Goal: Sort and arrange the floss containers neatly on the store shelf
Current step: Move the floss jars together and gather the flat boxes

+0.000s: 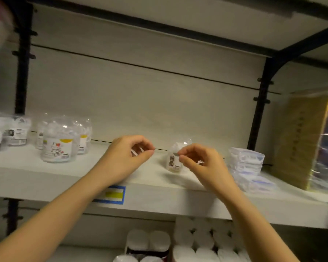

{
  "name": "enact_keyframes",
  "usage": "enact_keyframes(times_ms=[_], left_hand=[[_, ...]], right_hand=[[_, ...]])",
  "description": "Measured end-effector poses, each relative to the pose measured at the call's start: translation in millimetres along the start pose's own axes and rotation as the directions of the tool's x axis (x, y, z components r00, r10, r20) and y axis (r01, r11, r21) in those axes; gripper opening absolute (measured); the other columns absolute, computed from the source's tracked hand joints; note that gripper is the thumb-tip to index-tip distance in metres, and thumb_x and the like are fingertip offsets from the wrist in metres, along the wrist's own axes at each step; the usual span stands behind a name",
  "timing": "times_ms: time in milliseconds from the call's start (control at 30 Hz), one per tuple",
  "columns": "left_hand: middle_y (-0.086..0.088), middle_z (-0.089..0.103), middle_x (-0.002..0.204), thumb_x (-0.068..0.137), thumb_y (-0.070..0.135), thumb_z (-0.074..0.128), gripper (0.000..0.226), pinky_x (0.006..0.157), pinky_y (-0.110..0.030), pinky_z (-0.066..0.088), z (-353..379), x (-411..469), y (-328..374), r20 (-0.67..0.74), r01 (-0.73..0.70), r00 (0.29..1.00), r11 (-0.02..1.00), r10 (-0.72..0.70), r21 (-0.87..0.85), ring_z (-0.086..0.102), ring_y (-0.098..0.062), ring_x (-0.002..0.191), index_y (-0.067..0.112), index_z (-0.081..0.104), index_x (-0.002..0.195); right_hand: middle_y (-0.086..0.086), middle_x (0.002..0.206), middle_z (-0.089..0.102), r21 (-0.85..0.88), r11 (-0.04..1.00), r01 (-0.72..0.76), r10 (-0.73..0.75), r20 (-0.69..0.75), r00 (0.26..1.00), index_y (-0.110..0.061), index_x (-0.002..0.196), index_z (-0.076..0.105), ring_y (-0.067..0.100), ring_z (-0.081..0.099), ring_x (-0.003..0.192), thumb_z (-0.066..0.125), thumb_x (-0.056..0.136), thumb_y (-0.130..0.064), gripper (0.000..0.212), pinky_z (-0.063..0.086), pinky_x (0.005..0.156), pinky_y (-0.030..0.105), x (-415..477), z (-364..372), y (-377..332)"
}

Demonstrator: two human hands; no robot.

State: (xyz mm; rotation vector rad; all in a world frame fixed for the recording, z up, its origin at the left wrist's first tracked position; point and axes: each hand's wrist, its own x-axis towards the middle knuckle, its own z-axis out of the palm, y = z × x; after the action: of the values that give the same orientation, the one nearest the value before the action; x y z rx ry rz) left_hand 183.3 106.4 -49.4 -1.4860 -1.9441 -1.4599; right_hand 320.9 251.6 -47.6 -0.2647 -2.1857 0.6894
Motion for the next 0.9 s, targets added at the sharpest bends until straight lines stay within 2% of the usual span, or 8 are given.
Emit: enact_keyframes(times_ms=[100, 200, 267, 333, 433, 600, 800, 900], left_hand=[[0.002, 0.068, 0.096, 0.082, 0.021, 0.065, 0.013, 0.068, -0.012, 0.044, 27, 13, 9, 0.053, 0.033, 0.998, 0.999, -0.034, 0.017, 0.060, -0.011, 0.084, 0.019, 0.066, 0.096], [0.005, 0.057, 0.118, 0.081, 0.030, 0.067, 0.041, 0.085, -0.025, 0.047, 49, 31, 14, 0.118, 0.047, 0.991, 0.994, -0.058, 0.094, 0.056, -0.013, 0.102, 0.022, 0.055, 0.120], [0.004, 0.044, 0.137, 0.081, 0.035, 0.066, 0.063, 0.100, -0.031, 0.042, 60, 45, 16, 0.178, 0.035, 0.982, 0.989, -0.060, 0.141, 0.048, -0.015, 0.119, 0.026, 0.038, 0.137], [0.003, 0.032, 0.146, 0.083, 0.037, 0.064, 0.072, 0.108, -0.031, 0.034, 67, 56, 18, 0.244, 0.033, 0.967, 0.988, -0.069, 0.149, 0.037, -0.014, 0.131, 0.030, 0.026, 0.144], [0.002, 0.033, 0.147, 0.084, 0.033, 0.064, 0.067, 0.109, -0.028, 0.031, 76, 68, 15, 0.295, 0.072, 0.950, 0.993, -0.098, 0.097, 0.036, -0.015, 0.133, 0.029, 0.031, 0.142], [0.000, 0.043, 0.135, 0.083, 0.027, 0.066, 0.052, 0.104, -0.034, 0.039, 83, 76, 6, 0.268, 0.036, 0.961, 0.989, -0.073, 0.143, 0.044, -0.017, 0.123, 0.028, 0.047, 0.131], [0.001, 0.037, 0.142, 0.082, 0.036, 0.064, 0.062, 0.104, -0.025, 0.028, 84, 72, 10, 0.201, -0.061, 0.980, 0.948, -0.003, 0.313, 0.036, -0.017, 0.131, 0.024, 0.038, 0.138], [0.008, 0.039, 0.139, 0.078, 0.035, 0.069, 0.065, 0.104, -0.019, 0.027, 74, 61, 25, 0.084, -0.161, 0.986, 0.963, 0.146, 0.216, 0.037, -0.007, 0.128, 0.025, 0.041, 0.136]], right_hand=[[-0.010, 0.084, 0.067, -0.065, 0.998, -0.007, 0.005, -0.024, 1.000, -0.022, 0.091, 0.066, 0.005, 0.062, 0.078, 0.059, 0.087, -0.013, 0.012, 0.051, 0.070, 0.020, 9, -20, 22], [-0.001, 0.111, 0.062, -0.190, 0.982, 0.004, -0.019, -0.077, 0.997, -0.014, 0.114, 0.060, 0.013, 0.059, 0.097, 0.054, 0.089, -0.008, 0.026, 0.048, 0.084, 0.021, 31, -35, 42], [0.008, 0.132, 0.052, -0.348, 0.937, 0.000, -0.002, -0.005, 1.000, -0.010, 0.129, 0.049, 0.023, 0.052, 0.117, 0.050, 0.091, -0.010, 0.038, 0.041, 0.100, 0.032, 51, -42, 51], [0.010, 0.143, 0.040, -0.490, 0.872, -0.008, 0.077, 0.121, 0.990, -0.011, 0.138, 0.037, 0.027, 0.041, 0.129, 0.046, 0.093, -0.014, 0.046, 0.033, 0.106, 0.033, 69, -45, 56], [0.011, 0.148, 0.035, -0.583, 0.813, -0.002, 0.196, 0.270, 0.943, -0.011, 0.143, 0.031, 0.026, 0.034, 0.135, 0.042, 0.096, -0.021, 0.049, 0.028, 0.106, 0.030, 83, -46, 58], [0.011, 0.139, 0.048, -0.568, 0.821, -0.053, 0.235, 0.252, 0.939, -0.016, 0.134, 0.042, 0.026, 0.043, 0.128, 0.050, 0.092, -0.035, 0.047, 0.035, 0.098, 0.029, 87, -43, 68], [0.009, 0.136, 0.050, -0.491, 0.869, -0.061, 0.148, 0.141, 0.979, -0.020, 0.130, 0.046, 0.025, 0.047, 0.124, 0.055, 0.089, -0.039, 0.047, 0.038, 0.099, 0.035, 73, -69, 49], [0.003, 0.133, 0.051, -0.288, 0.956, -0.059, 0.110, 0.163, 0.980, -0.023, 0.129, 0.048, 0.020, 0.054, 0.116, 0.056, 0.087, -0.039, 0.045, 0.044, 0.099, 0.037, 53, -103, 33]])
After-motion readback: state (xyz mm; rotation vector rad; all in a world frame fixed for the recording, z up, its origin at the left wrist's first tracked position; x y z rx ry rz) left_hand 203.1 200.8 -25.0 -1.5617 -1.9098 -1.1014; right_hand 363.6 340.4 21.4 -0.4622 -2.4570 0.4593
